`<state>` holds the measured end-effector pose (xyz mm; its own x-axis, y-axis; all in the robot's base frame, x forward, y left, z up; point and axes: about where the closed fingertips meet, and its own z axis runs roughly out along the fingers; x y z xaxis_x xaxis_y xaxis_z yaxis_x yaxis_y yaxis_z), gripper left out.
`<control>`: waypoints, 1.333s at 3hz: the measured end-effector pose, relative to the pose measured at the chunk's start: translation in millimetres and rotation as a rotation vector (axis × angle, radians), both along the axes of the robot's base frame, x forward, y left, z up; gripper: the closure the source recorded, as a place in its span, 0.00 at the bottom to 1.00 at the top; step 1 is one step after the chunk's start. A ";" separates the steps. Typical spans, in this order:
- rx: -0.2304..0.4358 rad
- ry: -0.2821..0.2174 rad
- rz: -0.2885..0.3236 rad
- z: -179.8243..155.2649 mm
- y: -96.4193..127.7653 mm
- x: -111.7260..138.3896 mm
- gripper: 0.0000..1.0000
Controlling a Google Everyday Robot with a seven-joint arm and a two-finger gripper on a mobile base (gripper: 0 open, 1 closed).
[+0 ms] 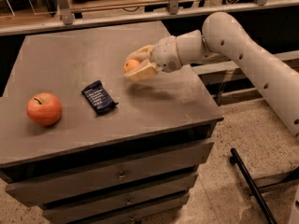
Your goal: Move orange near rxbar blueberry
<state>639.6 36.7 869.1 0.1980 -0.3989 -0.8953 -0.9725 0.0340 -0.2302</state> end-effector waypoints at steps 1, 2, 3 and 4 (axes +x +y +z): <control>-0.001 0.002 0.003 -1.6 1.1 -0.7 1.00; -0.010 -0.001 0.095 -2.5 17.6 -8.3 1.00; -0.033 -0.007 0.212 0.4 38.0 -27.1 1.00; -0.060 -0.011 0.284 3.4 51.4 -42.9 1.00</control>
Offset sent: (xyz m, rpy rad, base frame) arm -0.0216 0.0409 -0.0030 -0.0292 -0.0093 0.2672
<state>596.7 88.1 872.5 0.3191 -0.3781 -0.8690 -0.9385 -0.2538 -0.2342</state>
